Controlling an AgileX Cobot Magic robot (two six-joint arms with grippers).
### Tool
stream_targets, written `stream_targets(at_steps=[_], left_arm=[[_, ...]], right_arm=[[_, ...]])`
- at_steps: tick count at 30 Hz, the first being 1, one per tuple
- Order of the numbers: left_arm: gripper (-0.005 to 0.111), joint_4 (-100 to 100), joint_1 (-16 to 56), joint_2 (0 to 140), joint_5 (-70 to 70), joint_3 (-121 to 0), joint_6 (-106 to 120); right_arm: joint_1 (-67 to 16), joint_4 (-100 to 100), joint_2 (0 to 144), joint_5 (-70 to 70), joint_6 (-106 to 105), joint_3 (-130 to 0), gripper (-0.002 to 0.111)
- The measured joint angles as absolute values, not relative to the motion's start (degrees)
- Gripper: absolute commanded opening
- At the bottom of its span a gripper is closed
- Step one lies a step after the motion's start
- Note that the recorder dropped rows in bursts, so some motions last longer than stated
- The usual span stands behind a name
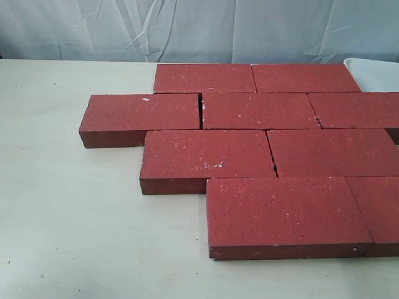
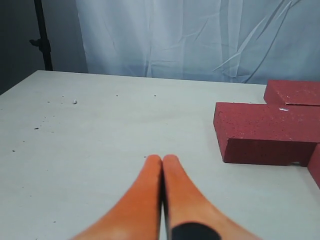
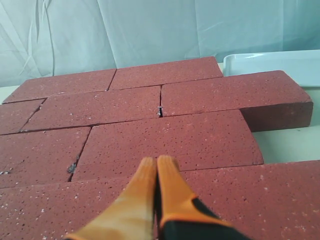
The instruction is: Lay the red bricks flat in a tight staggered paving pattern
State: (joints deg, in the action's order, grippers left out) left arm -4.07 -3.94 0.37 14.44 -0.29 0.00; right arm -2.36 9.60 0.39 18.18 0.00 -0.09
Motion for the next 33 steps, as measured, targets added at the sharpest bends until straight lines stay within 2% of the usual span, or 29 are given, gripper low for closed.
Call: stream_targets(at_steps=[33], left_arm=[[0.000, -2.61, -3.94, 0.24, 14.44, -0.29, 0.00]], right_arm=[[-2.36, 9.60, 0.39, 18.18, 0.00, -0.09, -0.001]])
